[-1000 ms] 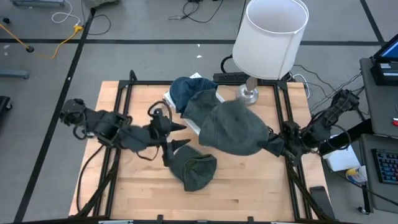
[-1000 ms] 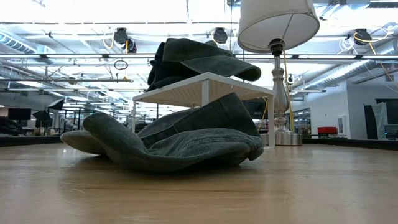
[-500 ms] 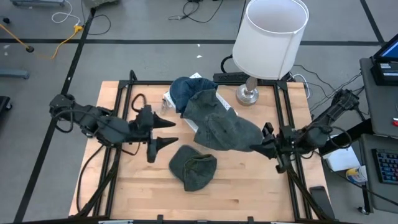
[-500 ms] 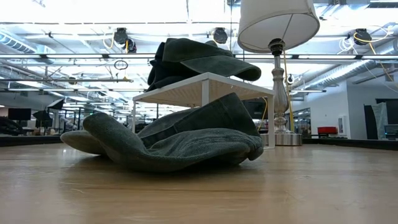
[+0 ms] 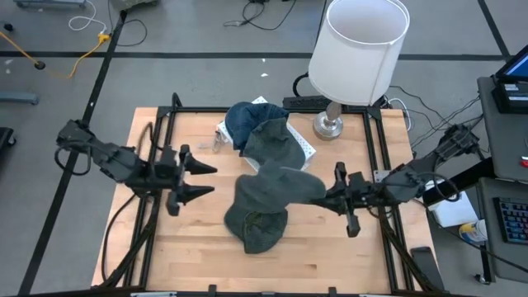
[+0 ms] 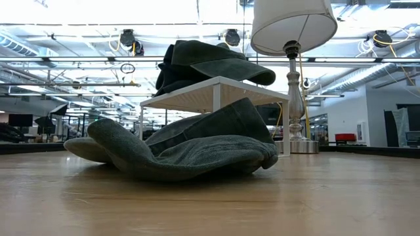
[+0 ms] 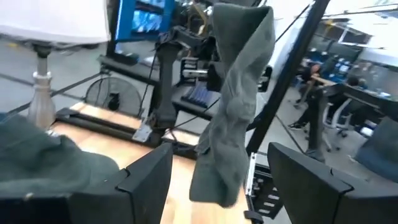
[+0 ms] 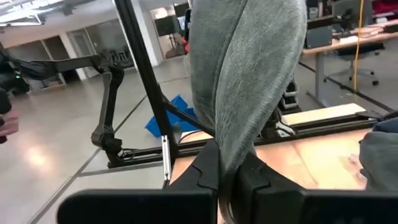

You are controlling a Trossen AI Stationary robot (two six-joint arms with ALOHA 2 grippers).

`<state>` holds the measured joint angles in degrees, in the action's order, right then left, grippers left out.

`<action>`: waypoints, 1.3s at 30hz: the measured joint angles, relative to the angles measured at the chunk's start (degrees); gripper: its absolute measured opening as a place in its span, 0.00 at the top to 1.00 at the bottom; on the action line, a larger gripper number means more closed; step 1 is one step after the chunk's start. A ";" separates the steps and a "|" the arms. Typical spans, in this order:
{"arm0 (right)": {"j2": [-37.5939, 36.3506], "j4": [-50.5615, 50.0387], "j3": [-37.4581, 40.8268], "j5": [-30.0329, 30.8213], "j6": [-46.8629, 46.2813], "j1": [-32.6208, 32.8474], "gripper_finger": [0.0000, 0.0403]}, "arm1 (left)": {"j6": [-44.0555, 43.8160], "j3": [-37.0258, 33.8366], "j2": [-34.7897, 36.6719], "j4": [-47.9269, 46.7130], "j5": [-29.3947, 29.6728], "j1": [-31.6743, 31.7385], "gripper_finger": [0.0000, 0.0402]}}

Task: Pick & Place hat
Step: Stack the right gray cap on the gray cap on the shelf

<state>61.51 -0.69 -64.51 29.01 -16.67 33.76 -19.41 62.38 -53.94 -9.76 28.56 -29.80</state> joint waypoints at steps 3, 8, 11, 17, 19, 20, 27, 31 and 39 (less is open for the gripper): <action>2.07 -1.73 -2.46 -2.41 -1.50 -1.95 1.00 | 1.89 -1.06 2.01 0.55 -2.67 0.04 0.33; 4.16 -1.24 -3.41 -7.08 -2.41 -4.81 0.99 | 3.09 -1.12 1.03 0.55 -3.13 0.91 0.33; 4.67 -0.90 -3.43 -8.95 -2.82 -5.90 0.99 | 3.22 -1.12 -0.53 0.62 -3.11 1.95 0.33; 4.71 -0.94 -3.45 -9.79 -3.27 -6.75 0.99 | 4.04 -1.19 -4.42 6.74 -6.98 3.81 0.33; 4.62 -0.96 -3.45 -9.82 -2.92 -6.75 0.99 | 3.97 -1.19 -5.92 8.75 -9.69 4.35 0.33; 4.62 -0.96 -3.47 -9.86 -2.77 -6.73 0.99 | 3.65 -1.19 -6.60 8.97 -11.27 4.62 0.33; 4.62 -2.22 -3.48 -11.46 -2.94 -6.75 0.99 | 0.18 -1.19 -8.58 11.25 -14.91 5.59 0.33; 4.44 -5.29 -3.48 -11.18 -5.07 -6.73 0.99 | -0.81 -1.19 -8.07 15.02 -17.74 5.25 0.33; 2.42 -4.75 -3.48 -8.02 -5.14 -7.32 0.99 | -7.67 -1.14 -7.86 13.06 -22.47 4.71 0.33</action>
<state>63.92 -5.44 -67.99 20.99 -21.81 26.43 -27.07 61.23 -61.80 3.30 6.09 -25.09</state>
